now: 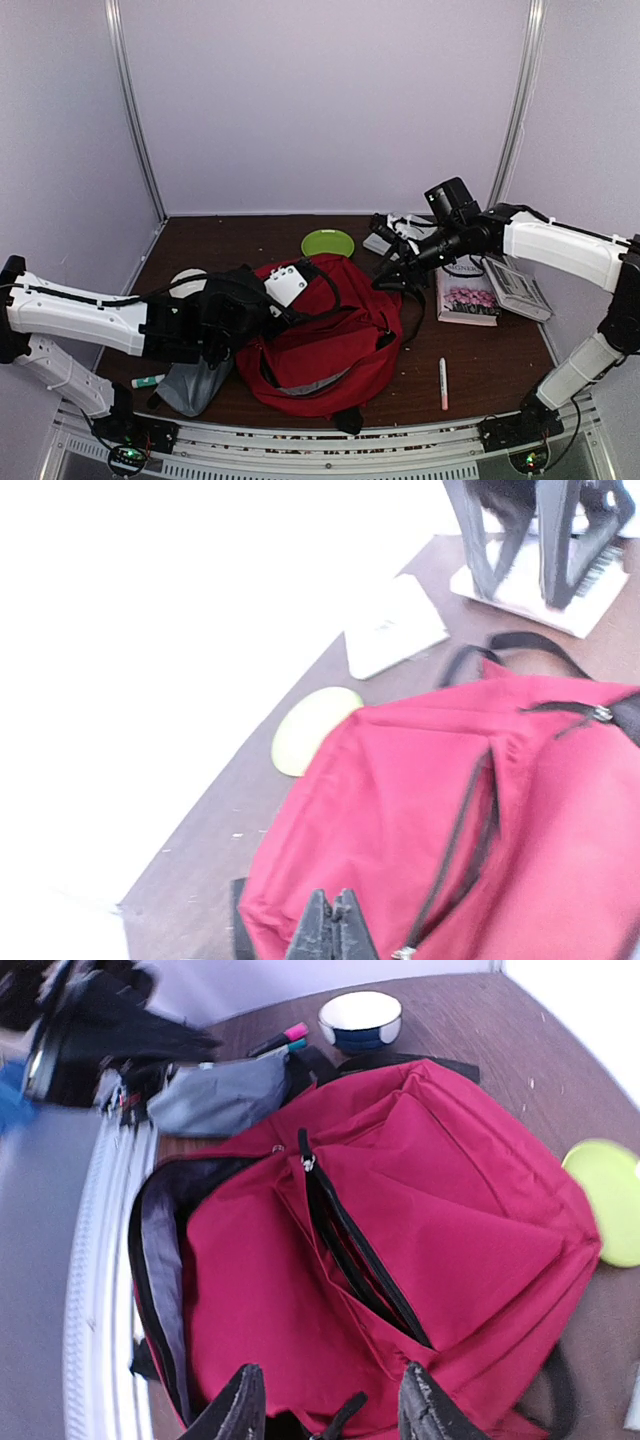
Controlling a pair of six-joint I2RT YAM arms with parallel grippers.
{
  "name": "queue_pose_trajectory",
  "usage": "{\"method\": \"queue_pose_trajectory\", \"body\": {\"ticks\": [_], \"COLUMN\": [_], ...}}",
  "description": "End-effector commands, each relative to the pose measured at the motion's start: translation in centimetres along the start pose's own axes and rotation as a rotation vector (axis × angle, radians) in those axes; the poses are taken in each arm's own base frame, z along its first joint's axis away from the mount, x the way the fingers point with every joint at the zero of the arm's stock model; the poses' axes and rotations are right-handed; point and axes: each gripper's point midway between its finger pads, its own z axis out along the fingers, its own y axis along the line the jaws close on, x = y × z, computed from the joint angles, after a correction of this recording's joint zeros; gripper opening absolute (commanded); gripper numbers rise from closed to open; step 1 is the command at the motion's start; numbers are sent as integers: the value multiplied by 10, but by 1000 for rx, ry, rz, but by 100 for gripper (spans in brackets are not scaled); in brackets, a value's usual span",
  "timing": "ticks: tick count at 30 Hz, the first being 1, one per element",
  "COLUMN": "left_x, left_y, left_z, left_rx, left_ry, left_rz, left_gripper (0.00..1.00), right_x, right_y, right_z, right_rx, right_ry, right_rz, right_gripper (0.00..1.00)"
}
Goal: Pack the student bag
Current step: Set down the student bag at the center of the board, then pick up the largest pocket of the bag from the student bag.
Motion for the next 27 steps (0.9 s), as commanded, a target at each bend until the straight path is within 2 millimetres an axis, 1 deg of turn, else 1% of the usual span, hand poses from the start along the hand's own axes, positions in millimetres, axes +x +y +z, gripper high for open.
{"method": "queue_pose_trajectory", "body": {"ticks": [1,4,6,9,13,15,17,19,24,26,27], "left_x": [17,27,33,38,43,46,49,50,57,59,60], "left_y": [-32,-56,-67,-77,-93,-97,-99,-99,-101,-105,-106], "left_z": [-4,-8,-10,-12,-17,-18,-20,-21,-21,-21,-21], "left_rx": [181,303,357,402,481,501,507,508,504,510,514], "left_ry": [17,58,80,87,98,115,122,120,122,129,131], "left_rz": [-31,-43,-61,-113,-166,-187,-209,-228,-234,-229,-225], "left_gripper": [0,0,0,0,0,0,0,0,0,0,0], "right_x": [33,58,67,77,94,103,119,130,141,141,139], "right_y": [19,16,13,16,21,24,26,31,47,55,59], "right_z": [-14,-13,-7,11,36,45,51,54,54,59,64], "right_rx": [51,78,93,83,59,45,32,8,-91,-119,-127], "right_ry": [156,278,350,417,507,543,614,647,643,624,610], "right_rz": [-330,-487,-555,-637,-734,-791,-869,-920,-958,-955,-947], "right_gripper": [47,48,48,49,49,50,51,52,58,64,64]}}
